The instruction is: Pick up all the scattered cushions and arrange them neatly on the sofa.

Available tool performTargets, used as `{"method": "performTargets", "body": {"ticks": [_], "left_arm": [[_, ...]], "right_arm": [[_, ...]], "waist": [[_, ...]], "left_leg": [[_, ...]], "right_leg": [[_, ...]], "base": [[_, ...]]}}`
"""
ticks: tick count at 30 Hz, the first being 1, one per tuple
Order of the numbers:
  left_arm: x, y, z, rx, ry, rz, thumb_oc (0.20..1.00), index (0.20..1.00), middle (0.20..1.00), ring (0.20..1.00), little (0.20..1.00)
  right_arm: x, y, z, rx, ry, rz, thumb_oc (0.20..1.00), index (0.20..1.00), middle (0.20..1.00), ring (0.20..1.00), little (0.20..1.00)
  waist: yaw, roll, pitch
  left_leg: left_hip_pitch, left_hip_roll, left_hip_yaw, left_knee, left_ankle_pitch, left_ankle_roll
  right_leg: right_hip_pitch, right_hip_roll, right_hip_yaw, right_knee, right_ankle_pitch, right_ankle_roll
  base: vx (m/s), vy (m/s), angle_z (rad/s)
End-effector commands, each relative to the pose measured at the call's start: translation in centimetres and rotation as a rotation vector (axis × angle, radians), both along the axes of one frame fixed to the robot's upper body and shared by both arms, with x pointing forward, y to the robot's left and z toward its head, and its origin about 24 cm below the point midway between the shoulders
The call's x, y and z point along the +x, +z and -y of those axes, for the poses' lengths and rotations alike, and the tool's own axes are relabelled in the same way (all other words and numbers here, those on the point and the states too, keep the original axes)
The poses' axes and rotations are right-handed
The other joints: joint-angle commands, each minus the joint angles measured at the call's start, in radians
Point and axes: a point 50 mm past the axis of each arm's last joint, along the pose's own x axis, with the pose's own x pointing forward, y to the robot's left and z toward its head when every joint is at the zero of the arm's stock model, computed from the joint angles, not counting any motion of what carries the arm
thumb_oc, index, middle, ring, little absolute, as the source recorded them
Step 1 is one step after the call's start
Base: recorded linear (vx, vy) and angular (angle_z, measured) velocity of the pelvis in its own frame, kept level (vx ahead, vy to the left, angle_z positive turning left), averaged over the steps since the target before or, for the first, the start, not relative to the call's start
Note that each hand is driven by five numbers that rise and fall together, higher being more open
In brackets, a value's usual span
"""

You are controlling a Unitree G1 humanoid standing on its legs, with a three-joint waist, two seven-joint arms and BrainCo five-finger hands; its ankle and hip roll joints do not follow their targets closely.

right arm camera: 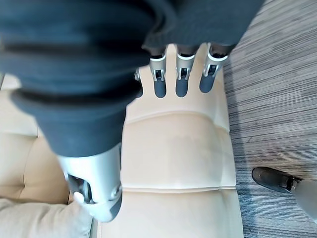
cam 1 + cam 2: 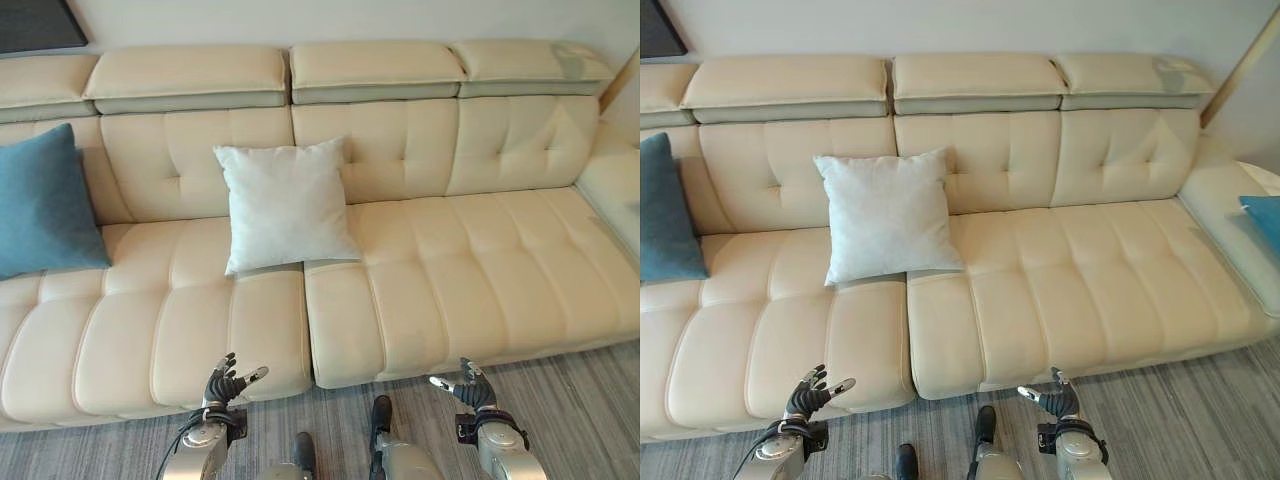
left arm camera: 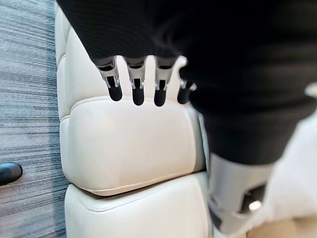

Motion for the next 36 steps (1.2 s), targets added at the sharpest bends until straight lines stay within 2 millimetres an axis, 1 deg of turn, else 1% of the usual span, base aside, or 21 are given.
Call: {"method": "performTargets", "body": {"ticks": [1,2,4,6,7,11,15,17,18,19,20,21,22,23,24,25,28,32,33,35,36], "left_arm": [[0.4,0.9,-0.3,0.04,-0.031,0.047,1.0,1.0,1.0,1.0,1.0],[0.2,0.7,-0.2,0.037,-0.033,0.039,1.0,1.0,1.0,1.0,1.0],[-0.3,0.5,-0.3,0.031,-0.023,0.027,1.0,1.0,1.0,1.0,1.0],[-0.2,0.6,-0.2,0.022,-0.022,0.037,1.0,1.0,1.0,1.0,1.0],[-0.4,0.5,0.0,0.012,-0.027,0.035,1.0,1.0,1.0,1.0,1.0],[-0.7,0.2,0.7,-0.003,-0.057,0.014,1.0,1.0,1.0,1.0,1.0],[-0.7,0.0,1.3,0.001,-0.112,-0.007,1.0,1.0,1.0,1.0,1.0],[-0.5,-0.1,1.5,0.012,-0.131,-0.011,1.0,1.0,1.0,1.0,1.0],[-0.3,0.1,1.5,0.023,-0.135,-0.002,1.0,1.0,1.0,1.0,1.0],[-0.3,0.1,1.5,0.023,-0.135,-0.001,1.0,1.0,1.0,1.0,1.0],[0.3,0.4,1.3,0.043,-0.138,0.014,1.0,1.0,1.0,1.0,1.0],[0.6,0.6,1.2,0.052,-0.136,0.024,1.0,1.0,1.0,1.0,1.0],[0.7,0.8,1.0,0.055,-0.127,0.034,1.0,1.0,1.0,1.0,1.0],[0.8,0.8,1.0,0.055,-0.127,0.034,1.0,1.0,1.0,1.0,1.0],[0.9,0.9,0.8,0.061,-0.119,0.04,1.0,1.0,1.0,1.0,1.0],[1.1,1.3,0.5,0.061,-0.114,0.055,1.0,1.0,1.0,1.0,1.0],[1.2,1.3,0.7,0.062,-0.12,0.054,1.0,1.0,1.0,1.0,1.0],[1.8,1.4,1.5,0.051,-0.143,0.068,1.0,1.0,1.0,1.0,1.0],[2.0,1.5,1.9,0.031,-0.138,0.083,1.0,1.0,1.0,1.0,1.0],[2.1,1.6,2.0,0.022,-0.139,0.087,1.0,1.0,1.0,1.0,1.0],[2.2,1.6,2.2,0.011,-0.14,0.089,1.0,1.0,1.0,1.0,1.0]], "right_arm": [[1.7,1.7,0.3,-0.034,0.015,0.101,1.0,1.0,1.0,1.0,1.0],[1.4,1.6,0.3,-0.039,0.013,0.095,1.0,1.0,1.0,1.0,1.0],[1.1,1.4,0.3,-0.034,0.016,0.082,1.0,1.0,1.0,1.0,1.0],[1.2,1.4,0.4,-0.046,0.028,0.08,1.0,1.0,1.0,1.0,1.0],[1.1,1.4,0.4,-0.043,0.028,0.081,1.0,1.0,1.0,1.0,1.0],[0.3,1.0,0.7,-0.042,0.007,0.052,1.0,1.0,1.0,1.0,1.0],[-0.5,0.7,0.7,-0.03,-0.008,0.038,1.0,1.0,1.0,1.0,1.0],[-0.7,0.7,0.8,-0.028,-0.019,0.037,1.0,1.0,1.0,1.0,1.0],[-0.5,0.9,0.8,-0.027,-0.023,0.05,1.0,1.0,1.0,1.0,1.0],[-0.5,0.9,0.8,-0.027,-0.023,0.05,1.0,1.0,1.0,1.0,1.0],[-0.1,1.3,0.9,-0.028,-0.029,0.071,1.0,1.0,1.0,1.0,1.0],[0.1,1.4,0.9,-0.033,-0.025,0.075,1.0,1.0,1.0,1.0,1.0],[0.2,1.4,1.1,-0.042,-0.029,0.079,1.0,1.0,1.0,1.0,1.0],[0.2,1.5,1.1,-0.043,-0.03,0.08,1.0,1.0,1.0,1.0,1.0],[0.2,1.5,1.4,-0.054,-0.033,0.079,1.0,1.0,1.0,1.0,1.0],[0.3,1.7,1.9,-0.064,-0.042,0.086,1.0,1.0,1.0,1.0,1.0],[0.2,1.7,2.2,-0.069,-0.055,0.078,1.0,1.0,1.0,1.0,1.0],[-0.4,1.5,2.7,-0.062,-0.092,0.07,1.0,1.0,1.0,1.0,1.0],[-0.6,1.6,3.0,-0.052,-0.106,0.08,1.0,1.0,1.0,1.0,1.0],[-0.6,1.6,3.2,-0.056,-0.109,0.079,1.0,1.0,1.0,1.0,1.0],[-0.6,1.6,3.3,-0.059,-0.109,0.077,1.0,1.0,1.0,1.0,1.0]], "waist": [[0.003,0.029,-0.018],[0.007,0.026,-0.033],[0.012,0.01,-0.049],[0.009,0.0,-0.073],[0.008,-0.001,-0.079],[-0.004,0.002,-0.084],[-0.035,0.009,-0.079],[-0.052,0.014,-0.072],[-0.074,0.026,-0.055],[-0.071,0.026,-0.055],[-0.089,0.037,-0.039],[-0.088,0.041,-0.037],[-0.081,0.046,-0.036],[-0.08,0.046,-0.035],[-0.071,0.049,-0.036],[-0.061,0.047,-0.042],[-0.064,0.046,-0.048],[-0.088,0.05,-0.055],[-0.105,0.055,-0.054],[-0.107,0.054,-0.053],[-0.11,0.051,-0.053]], "left_leg": [[0.007,-0.032,0.0,-0.001,-0.112,-0.03],[0.004,-0.032,0.004,-0.001,-0.114,-0.032],[-0.002,-0.038,0.011,-0.001,-0.104,-0.041],[-0.003,-0.028,0.032,-0.001,-0.096,-0.053],[0.001,-0.028,0.037,-0.001,-0.097,-0.055],[0.02,-0.024,0.042,-0.001,-0.1,-0.06],[0.035,-0.023,0.053,-0.001,-0.11,-0.06],[0.04,-0.019,0.081,-0.001,-0.115,-0.057],[0.053,-0.011,0.119,-0.001,-0.133,-0.051],[0.053,-0.011,0.121,-0.001,-0.134,-0.051],[0.061,0.005,0.192,-0.001,-0.143,-0.046],[0.063,0.01,0.219,-0.001,-0.145,-0.048],[0.069,0.019,0.261,-0.001,-0.146,-0.054],[0.07,0.019,0.262,-0.001,-0.146,-0.054],[0.075,0.028,0.296,-0.001,-0.144,-0.061],[0.096,0.043,0.391,-0.001,-0.134,-0.077],[0.11,0.044,0.424,-0.001,-0.131,-0.082],[0.136,0.061,0.436,-0.001,-0.106,-0.113],[0.14,0.091,0.45,0.058,-0.112,-0.134],[0.133,0.108,0.455,0.091,-0.115,-0.14],[0.123,0.135,0.458,0.152,-0.107,-0.157]], "right_leg": [[0.058,0.025,0.009,0.105,-0.143,-0.029],[0.105,0.027,0.008,0.081,-0.154,-0.025],[0.141,0.05,0.03,-0.036,-0.125,-0.022],[0.17,0.067,0.041,-0.142,-0.103,-0.015],[0.184,0.072,0.047,-0.166,-0.099,-0.014],[0.2,0.074,0.051,-0.166,-0.106,-0.018],[0.206,0.071,0.06,-0.165,-0.105,-0.02],[0.188,0.068,0.071,-0.146,-0.101,-0.016],[0.154,0.061,0.089,-0.096,-0.113,-0.001],[0.152,0.061,0.092,-0.093,-0.114,-0.001],[0.102,0.042,0.066,-0.024,-0.117,0.007],[0.091,0.03,0.043,-0.011,-0.115,0.009],[0.089,0.002,-0.041,-0.004,-0.106,0.014],[0.089,0.002,-0.041,-0.004,-0.106,0.014],[0.09,-0.026,-0.139,0.007,-0.1,0.012],[0.1,-0.062,-0.348,-0.002,-0.078,0.016],[0.111,-0.058,-0.376,-0.038,-0.065,0.018],[0.139,-0.018,-0.309,-0.091,-0.094,0.004],[0.151,-0.004,-0.282,-0.081,-0.126,-0.015],[0.159,0.002,-0.274,-0.085,-0.139,-0.026],[0.173,0.014,-0.267,-0.092,-0.153,-0.04]], "base": [[0.0,-0.03,-0.27],[0.01,-0.057,-0.26],[0.01,-0.098,-0.25],[0.03,-0.142,-0.33],[0.04,-0.14,-0.25],[0.02,-0.049,-0.06],[0.0,-0.001,-0.03],[-0.04,0.047,-0.25],[-0.04,0.071,-0.48],[-0.07,0.063,-0.84],[-0.07,0.002,-1.09],[-0.08,-0.028,-1.45],[-0.02,-0.028,-1.43],[-0.02,-0.069,-1.4],[0.02,-0.226,-1.96],[0.04,-0.269,-1.68],[0.06,-0.187,-1.47],[0.17,-0.323,-0.47],[0.2,-0.346,-0.28],[0.14,-0.271,-0.25],[0.22,-0.384,-0.42]]}}
